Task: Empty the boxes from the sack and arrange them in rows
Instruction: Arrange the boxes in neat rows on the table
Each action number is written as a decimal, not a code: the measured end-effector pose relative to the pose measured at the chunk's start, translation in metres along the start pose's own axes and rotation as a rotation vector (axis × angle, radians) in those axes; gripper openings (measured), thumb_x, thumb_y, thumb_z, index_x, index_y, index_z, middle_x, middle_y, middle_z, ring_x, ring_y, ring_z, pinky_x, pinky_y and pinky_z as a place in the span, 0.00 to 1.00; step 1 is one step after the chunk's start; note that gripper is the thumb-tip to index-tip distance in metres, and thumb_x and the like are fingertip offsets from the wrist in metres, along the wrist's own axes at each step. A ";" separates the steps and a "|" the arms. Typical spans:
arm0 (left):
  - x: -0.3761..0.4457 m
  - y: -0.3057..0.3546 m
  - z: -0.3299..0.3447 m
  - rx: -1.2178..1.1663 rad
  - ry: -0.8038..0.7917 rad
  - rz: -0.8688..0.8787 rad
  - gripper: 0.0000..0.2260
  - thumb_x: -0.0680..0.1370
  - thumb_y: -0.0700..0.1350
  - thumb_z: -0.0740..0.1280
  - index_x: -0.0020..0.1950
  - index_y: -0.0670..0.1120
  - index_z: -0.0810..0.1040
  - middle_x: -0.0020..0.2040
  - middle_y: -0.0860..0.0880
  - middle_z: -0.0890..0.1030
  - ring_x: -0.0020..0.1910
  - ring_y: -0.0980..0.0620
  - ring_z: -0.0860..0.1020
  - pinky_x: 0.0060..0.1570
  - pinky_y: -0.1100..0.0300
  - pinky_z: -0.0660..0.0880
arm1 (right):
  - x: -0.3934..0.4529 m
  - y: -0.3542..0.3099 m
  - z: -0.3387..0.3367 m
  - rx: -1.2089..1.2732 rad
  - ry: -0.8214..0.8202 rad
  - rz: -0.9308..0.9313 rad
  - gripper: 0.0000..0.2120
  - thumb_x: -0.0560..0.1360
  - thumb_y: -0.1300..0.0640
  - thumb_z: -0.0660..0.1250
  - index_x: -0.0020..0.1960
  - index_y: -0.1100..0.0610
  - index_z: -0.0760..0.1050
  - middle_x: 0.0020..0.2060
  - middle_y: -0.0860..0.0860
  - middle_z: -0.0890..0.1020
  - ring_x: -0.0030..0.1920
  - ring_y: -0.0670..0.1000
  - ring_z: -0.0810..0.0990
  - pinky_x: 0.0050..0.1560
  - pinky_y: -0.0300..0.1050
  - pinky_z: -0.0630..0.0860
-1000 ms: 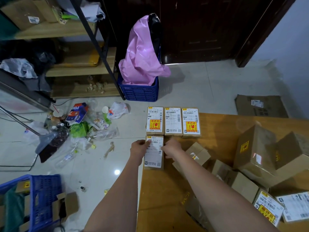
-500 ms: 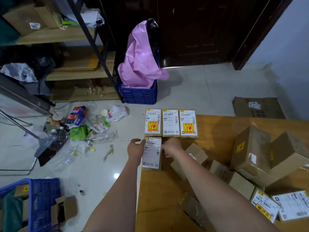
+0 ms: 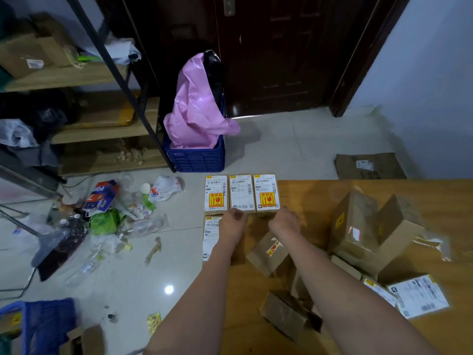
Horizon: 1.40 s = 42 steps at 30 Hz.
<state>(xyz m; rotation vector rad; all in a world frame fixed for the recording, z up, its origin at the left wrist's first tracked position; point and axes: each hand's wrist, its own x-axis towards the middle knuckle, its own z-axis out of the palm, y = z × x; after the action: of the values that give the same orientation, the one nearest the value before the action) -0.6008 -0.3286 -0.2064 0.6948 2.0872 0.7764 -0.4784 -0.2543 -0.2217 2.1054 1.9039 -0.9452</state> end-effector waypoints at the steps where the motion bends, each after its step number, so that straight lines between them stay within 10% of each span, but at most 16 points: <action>1: -0.003 0.001 0.006 0.042 -0.060 0.012 0.09 0.79 0.44 0.65 0.57 0.45 0.80 0.53 0.45 0.83 0.54 0.45 0.80 0.49 0.58 0.74 | 0.001 0.004 -0.002 -0.015 0.011 0.001 0.21 0.75 0.60 0.65 0.68 0.58 0.68 0.65 0.59 0.74 0.67 0.60 0.68 0.64 0.51 0.68; 9: -0.023 -0.009 0.055 0.470 -0.447 0.065 0.29 0.73 0.48 0.73 0.72 0.46 0.70 0.65 0.44 0.76 0.63 0.44 0.75 0.60 0.54 0.74 | -0.004 0.027 -0.013 -0.097 -0.166 -0.032 0.18 0.77 0.54 0.65 0.65 0.58 0.72 0.63 0.56 0.78 0.64 0.59 0.76 0.60 0.48 0.74; 19: -0.035 -0.032 0.071 0.617 -0.414 0.035 0.55 0.65 0.50 0.80 0.80 0.53 0.45 0.75 0.42 0.56 0.73 0.37 0.60 0.71 0.41 0.64 | -0.011 0.024 -0.014 0.148 -0.274 0.034 0.17 0.78 0.53 0.65 0.63 0.60 0.74 0.55 0.55 0.79 0.52 0.55 0.78 0.46 0.45 0.74; 27: -0.025 -0.006 0.030 -0.136 -0.356 -0.036 0.38 0.70 0.48 0.75 0.76 0.54 0.59 0.68 0.47 0.72 0.65 0.44 0.73 0.64 0.45 0.72 | -0.006 0.022 -0.048 0.506 -0.137 0.045 0.16 0.78 0.58 0.60 0.63 0.60 0.76 0.55 0.57 0.80 0.51 0.58 0.79 0.51 0.47 0.77; 31: -0.025 0.007 0.003 -0.516 -0.420 -0.236 0.21 0.76 0.50 0.66 0.69 0.48 0.72 0.57 0.43 0.80 0.55 0.43 0.79 0.51 0.50 0.77 | -0.013 0.025 -0.061 0.801 -0.410 0.168 0.14 0.81 0.49 0.60 0.61 0.56 0.74 0.47 0.55 0.75 0.38 0.54 0.73 0.41 0.48 0.73; 34: -0.028 0.013 -0.010 -0.785 -0.456 -0.322 0.21 0.74 0.53 0.66 0.64 0.44 0.76 0.59 0.38 0.81 0.58 0.38 0.79 0.58 0.45 0.75 | -0.024 0.022 -0.064 0.847 -0.660 0.085 0.21 0.77 0.40 0.65 0.60 0.55 0.76 0.55 0.58 0.80 0.51 0.60 0.82 0.54 0.54 0.80; 42: -0.038 0.021 -0.033 -0.666 -0.443 -0.206 0.18 0.79 0.55 0.63 0.65 0.47 0.76 0.54 0.43 0.84 0.55 0.43 0.82 0.52 0.47 0.80 | -0.037 0.011 -0.075 0.889 -0.659 -0.044 0.19 0.74 0.50 0.72 0.61 0.58 0.77 0.52 0.55 0.85 0.54 0.56 0.83 0.57 0.57 0.79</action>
<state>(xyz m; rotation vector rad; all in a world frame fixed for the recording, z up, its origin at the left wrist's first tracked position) -0.6025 -0.3500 -0.1566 0.2427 1.3522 1.0157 -0.4420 -0.2492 -0.1458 1.6660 1.2830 -2.4422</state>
